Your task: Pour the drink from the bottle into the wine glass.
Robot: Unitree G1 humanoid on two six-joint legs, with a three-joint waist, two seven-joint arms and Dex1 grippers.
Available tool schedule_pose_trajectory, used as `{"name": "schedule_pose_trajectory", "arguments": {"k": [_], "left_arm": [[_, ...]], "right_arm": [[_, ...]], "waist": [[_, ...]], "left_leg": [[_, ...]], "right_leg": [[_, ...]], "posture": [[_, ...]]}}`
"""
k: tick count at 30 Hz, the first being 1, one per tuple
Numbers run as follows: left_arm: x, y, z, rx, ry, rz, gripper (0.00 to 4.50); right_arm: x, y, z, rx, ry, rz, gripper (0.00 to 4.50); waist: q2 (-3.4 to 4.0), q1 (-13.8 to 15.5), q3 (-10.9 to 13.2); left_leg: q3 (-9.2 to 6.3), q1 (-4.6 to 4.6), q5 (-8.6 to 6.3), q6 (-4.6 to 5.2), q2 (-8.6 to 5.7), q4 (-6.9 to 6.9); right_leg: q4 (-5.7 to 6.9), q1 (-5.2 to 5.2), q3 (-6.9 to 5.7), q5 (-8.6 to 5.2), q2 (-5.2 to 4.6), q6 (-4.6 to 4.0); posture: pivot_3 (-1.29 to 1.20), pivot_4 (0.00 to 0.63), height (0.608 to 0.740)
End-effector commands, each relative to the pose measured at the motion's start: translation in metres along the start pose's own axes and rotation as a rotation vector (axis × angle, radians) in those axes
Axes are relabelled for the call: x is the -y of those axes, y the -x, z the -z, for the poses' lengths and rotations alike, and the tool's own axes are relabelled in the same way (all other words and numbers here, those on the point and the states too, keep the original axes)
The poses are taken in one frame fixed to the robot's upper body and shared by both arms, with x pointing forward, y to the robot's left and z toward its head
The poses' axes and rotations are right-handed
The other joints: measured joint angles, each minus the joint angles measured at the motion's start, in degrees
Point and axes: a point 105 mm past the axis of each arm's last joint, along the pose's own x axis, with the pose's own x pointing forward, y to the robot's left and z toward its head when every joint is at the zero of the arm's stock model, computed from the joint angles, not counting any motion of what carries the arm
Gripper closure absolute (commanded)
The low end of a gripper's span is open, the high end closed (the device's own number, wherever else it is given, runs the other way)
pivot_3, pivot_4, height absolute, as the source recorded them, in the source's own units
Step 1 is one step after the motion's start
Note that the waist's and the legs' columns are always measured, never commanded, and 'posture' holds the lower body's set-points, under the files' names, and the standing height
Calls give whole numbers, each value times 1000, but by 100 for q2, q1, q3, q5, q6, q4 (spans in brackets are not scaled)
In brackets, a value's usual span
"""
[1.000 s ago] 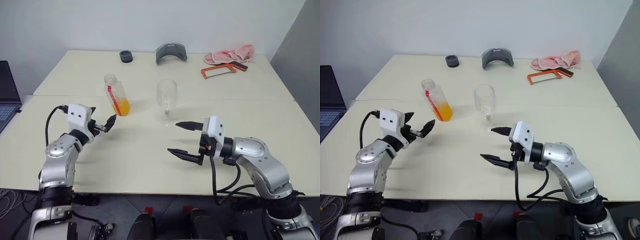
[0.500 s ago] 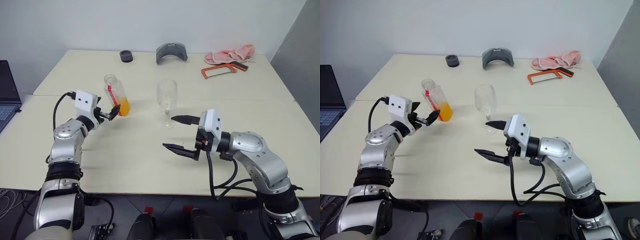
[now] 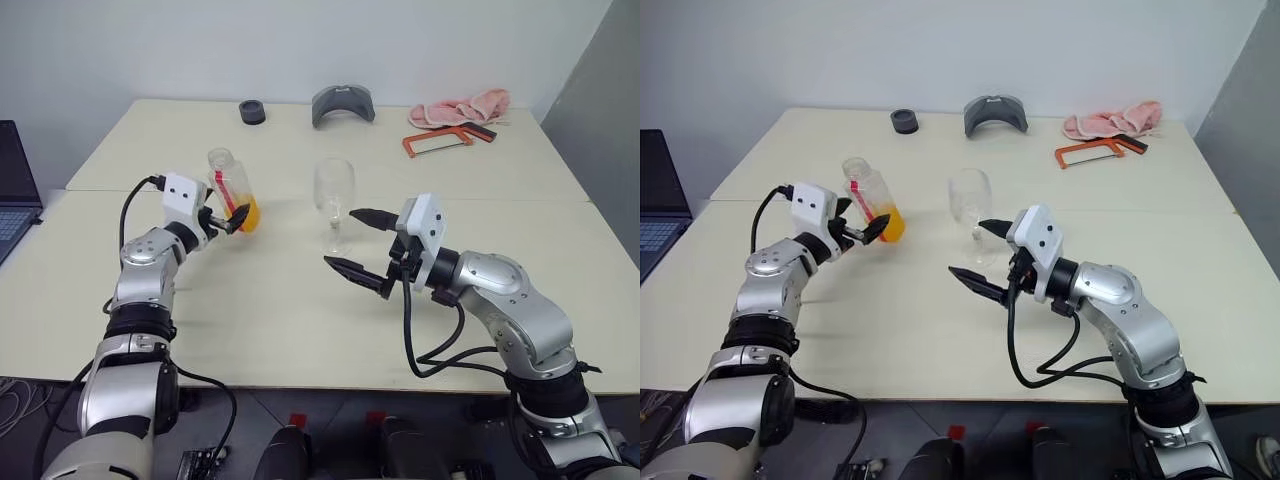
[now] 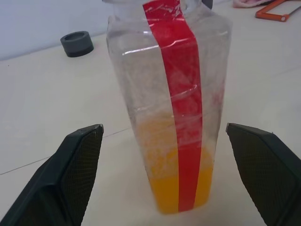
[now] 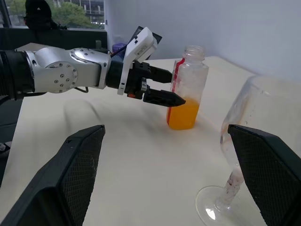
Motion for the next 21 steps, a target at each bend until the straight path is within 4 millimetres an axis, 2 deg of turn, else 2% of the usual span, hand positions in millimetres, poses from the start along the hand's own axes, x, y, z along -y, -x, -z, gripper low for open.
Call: {"name": "schedule_pose_trajectory", "arguments": {"k": [1,2,5,11,13,15,21], "left_arm": [[-1,-7,-20,59,-19,5,0],[-1,-8,-21,63,-11,6,0],[-1,-10,-22,67,-4,11,553],[2,-14,-26,80,8,27,2315],[4,-15,-29,91,6,35,2739],[8,-17,-37,119,-15,45,2827],[35,-22,-77,234,-189,114,2829]], "right_arm": [[0,1,-14,46,28,4,34],[0,1,-14,45,28,6,34],[0,1,-14,44,29,11,0],[1,2,-14,43,36,18,0],[1,3,-15,46,44,25,0],[3,4,-16,53,54,37,0],[11,13,-28,102,39,99,0]], "waist": [[0,1,0],[0,0,0],[0,-2,0],[0,-6,0],[0,-7,0],[0,-7,0],[-4,17,2]], "left_leg": [[0,0,0,0,0,0],[-1,-1,0,0,-1,0],[0,-1,0,0,-2,0],[0,-1,0,0,-3,0],[-1,-1,0,0,-2,1],[-1,-2,0,0,-2,1],[-25,-25,2,-4,1,12]], "right_leg": [[0,0,0,0,0,0],[0,0,-1,0,0,0],[0,0,-1,0,0,0],[0,-1,-1,0,1,0],[0,-1,-2,0,1,0],[0,-1,-2,0,1,0],[-1,-7,-13,0,-4,0]], "posture": [[0,150,740],[0,150,740],[0,150,740],[0,150,740],[0,150,740],[0,150,740],[0,150,740]]}}
